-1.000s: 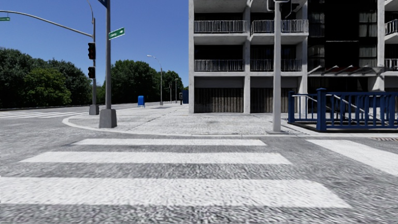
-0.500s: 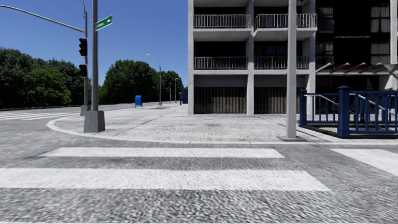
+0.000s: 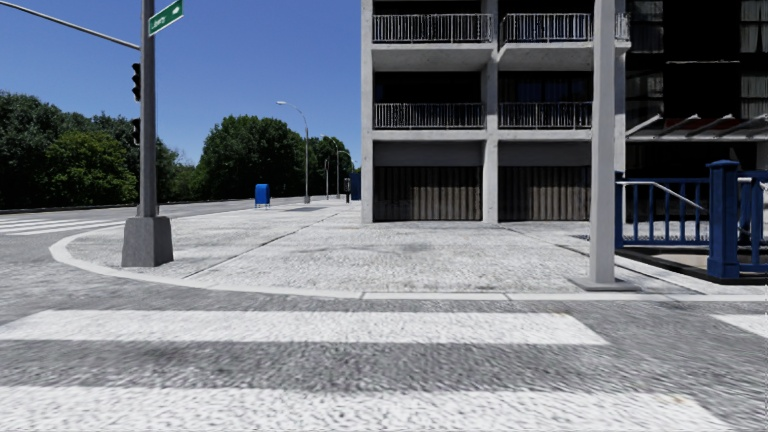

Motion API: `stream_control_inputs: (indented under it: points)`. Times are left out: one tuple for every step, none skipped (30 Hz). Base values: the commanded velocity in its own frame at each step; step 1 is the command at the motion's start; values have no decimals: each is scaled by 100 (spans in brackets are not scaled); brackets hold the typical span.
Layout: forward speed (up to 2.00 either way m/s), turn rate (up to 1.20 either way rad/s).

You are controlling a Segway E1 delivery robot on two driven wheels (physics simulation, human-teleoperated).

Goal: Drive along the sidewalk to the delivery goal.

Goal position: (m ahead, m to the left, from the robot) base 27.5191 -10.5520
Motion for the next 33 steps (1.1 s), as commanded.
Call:
stream_control_inputs:
  points:
    - [144, 0]
    - [144, 0]
    - [144, 0]
    - [144, 0]
    - [144, 0]
    - [144, 0]
    - [144, 0]
    - [144, 0]
    - [144, 0]
    - [144, 0]
    - [144, 0]
    - [144, 0]
    - [144, 0]
    - [144, 0]
    - [144, 0]
    - [144, 0]
    - [144, 0]
    - [144, 0]
    - [144, 0]
    - [144, 0]
    - [144, 0]
    - [144, 0]
    - [144, 0]
    - [144, 0]
    - [144, 0]
    - [144, 0]
    - [144, 0]
    - [144, 0]
    - [144, 0]
    - [144, 0]
    - [144, 14]
    - [144, 20]
    - [144, 21]
